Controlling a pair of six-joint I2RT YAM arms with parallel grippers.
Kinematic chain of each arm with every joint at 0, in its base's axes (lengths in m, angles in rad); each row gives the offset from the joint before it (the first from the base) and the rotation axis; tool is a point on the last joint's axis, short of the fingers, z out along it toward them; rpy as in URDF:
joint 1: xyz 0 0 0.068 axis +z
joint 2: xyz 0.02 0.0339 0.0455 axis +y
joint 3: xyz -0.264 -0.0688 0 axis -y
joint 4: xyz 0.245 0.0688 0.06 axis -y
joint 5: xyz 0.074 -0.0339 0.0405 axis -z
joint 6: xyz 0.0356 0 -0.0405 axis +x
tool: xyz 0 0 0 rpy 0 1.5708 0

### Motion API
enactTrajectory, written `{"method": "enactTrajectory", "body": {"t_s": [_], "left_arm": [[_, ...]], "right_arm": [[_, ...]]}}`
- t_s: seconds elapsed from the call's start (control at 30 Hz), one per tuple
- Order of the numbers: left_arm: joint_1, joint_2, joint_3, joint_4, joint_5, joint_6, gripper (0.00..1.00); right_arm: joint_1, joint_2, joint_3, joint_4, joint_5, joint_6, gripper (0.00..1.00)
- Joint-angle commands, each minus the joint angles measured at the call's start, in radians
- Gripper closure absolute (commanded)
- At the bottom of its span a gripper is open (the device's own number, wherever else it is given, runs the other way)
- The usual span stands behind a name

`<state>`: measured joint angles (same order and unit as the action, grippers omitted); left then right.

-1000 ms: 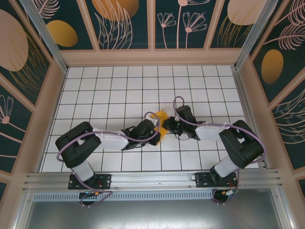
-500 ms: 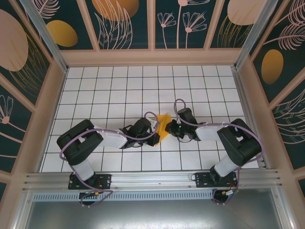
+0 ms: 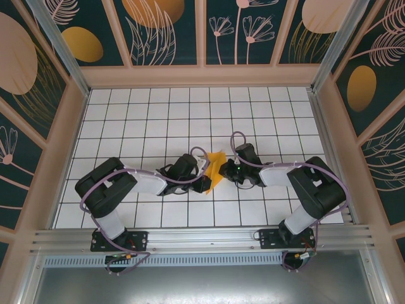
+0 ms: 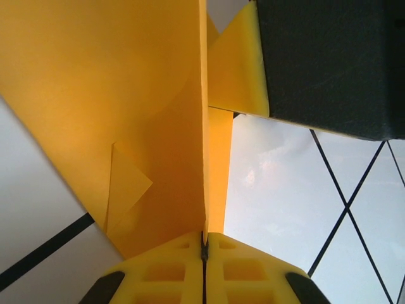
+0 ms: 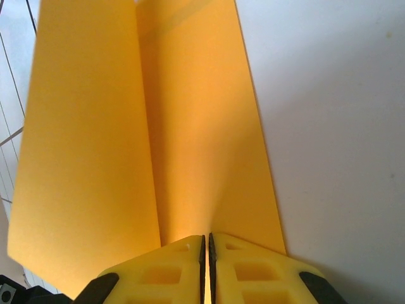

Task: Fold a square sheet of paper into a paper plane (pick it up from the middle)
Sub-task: Fourth fold the wing at the center of the table.

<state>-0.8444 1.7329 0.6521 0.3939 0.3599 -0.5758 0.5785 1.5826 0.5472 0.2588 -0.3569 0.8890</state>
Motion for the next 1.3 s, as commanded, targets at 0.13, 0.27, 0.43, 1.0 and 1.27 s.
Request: {"method": "enactTrajectory", "body": {"t_s": [0.13, 0.27, 0.43, 1.0, 1.27], "left_arm": [[0.038, -0.003, -0.021, 0.057, 0.076, -0.013, 0.9], [0.056, 0.002, -0.028, 0.072, 0.11, -0.027, 0.9], [0.072, 0.016, -0.025, 0.075, 0.132, -0.035, 0.9], [0.133, 0.054, -0.042, 0.133, 0.242, -0.079, 0.89], [0.161, 0.082, -0.037, 0.174, 0.313, -0.112, 0.89]], "right_arm": [[0.019, -0.087, -0.024, 0.034, -0.023, -0.022, 0.88], [0.028, -0.101, -0.024, 0.051, -0.039, -0.021, 0.88], [0.038, -0.106, -0.023, 0.101, -0.076, -0.014, 0.89], [0.038, 0.016, 0.046, 0.171, -0.085, 0.012, 0.9], [0.036, 0.047, 0.053, 0.161, -0.076, 0.016, 0.9]]}}
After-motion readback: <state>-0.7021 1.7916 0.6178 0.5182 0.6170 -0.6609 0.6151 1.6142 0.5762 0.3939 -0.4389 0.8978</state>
